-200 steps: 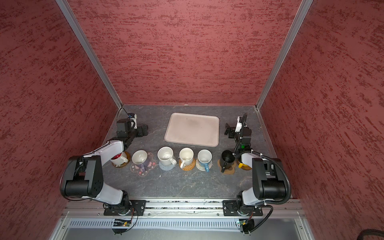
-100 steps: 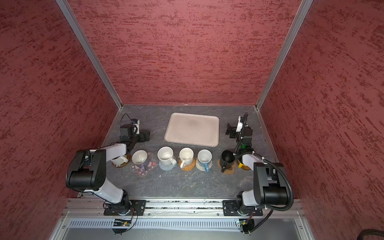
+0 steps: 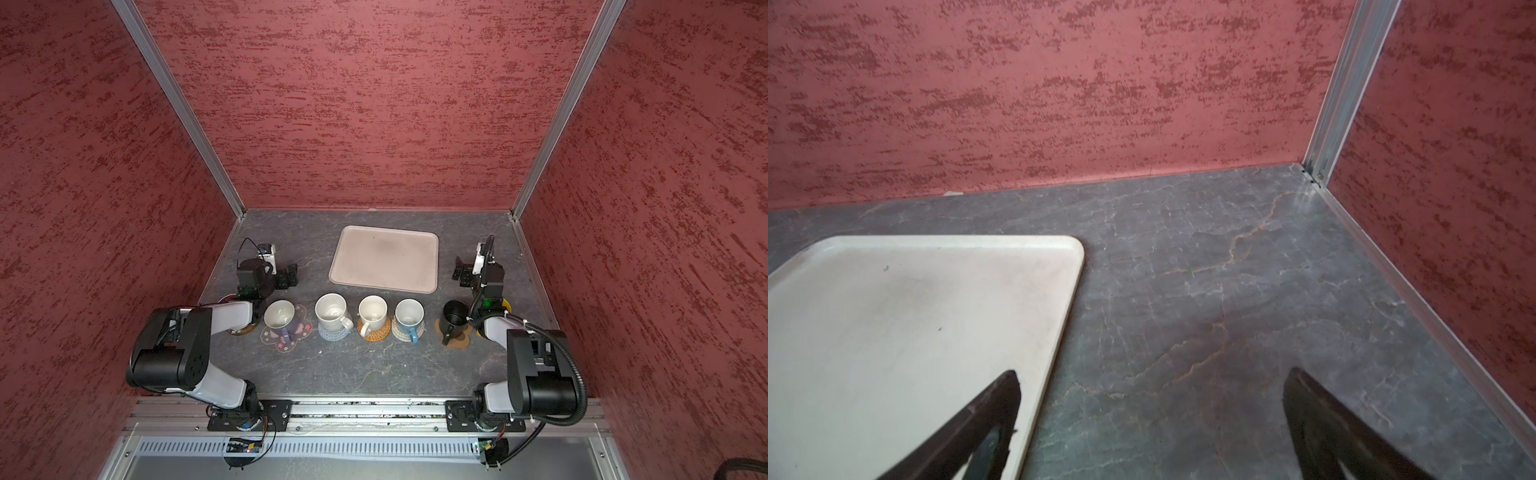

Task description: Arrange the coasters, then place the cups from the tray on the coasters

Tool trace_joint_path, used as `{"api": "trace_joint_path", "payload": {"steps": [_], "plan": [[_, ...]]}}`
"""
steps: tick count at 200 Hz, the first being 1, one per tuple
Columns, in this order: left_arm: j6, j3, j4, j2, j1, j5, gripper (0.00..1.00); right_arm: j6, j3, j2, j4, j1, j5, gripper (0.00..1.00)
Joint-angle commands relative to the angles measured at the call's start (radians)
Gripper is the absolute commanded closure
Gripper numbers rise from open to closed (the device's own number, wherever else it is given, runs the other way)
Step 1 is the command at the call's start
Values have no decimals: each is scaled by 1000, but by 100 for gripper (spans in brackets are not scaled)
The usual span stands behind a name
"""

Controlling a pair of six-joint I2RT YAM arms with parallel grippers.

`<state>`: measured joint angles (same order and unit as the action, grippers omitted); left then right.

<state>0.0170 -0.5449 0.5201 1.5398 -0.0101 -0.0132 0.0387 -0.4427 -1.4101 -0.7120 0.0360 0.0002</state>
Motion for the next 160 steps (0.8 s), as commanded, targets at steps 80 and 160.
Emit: {"api": "trace_joint_path", "payload": {"steps": [80, 160], "plan": [[-12, 114, 247, -50, 13, 90, 0, -39, 90, -38, -247, 2, 14, 1], [6, 197, 434, -18, 33, 112, 0, -40, 119, -91, -328, 4, 4, 1]]}}
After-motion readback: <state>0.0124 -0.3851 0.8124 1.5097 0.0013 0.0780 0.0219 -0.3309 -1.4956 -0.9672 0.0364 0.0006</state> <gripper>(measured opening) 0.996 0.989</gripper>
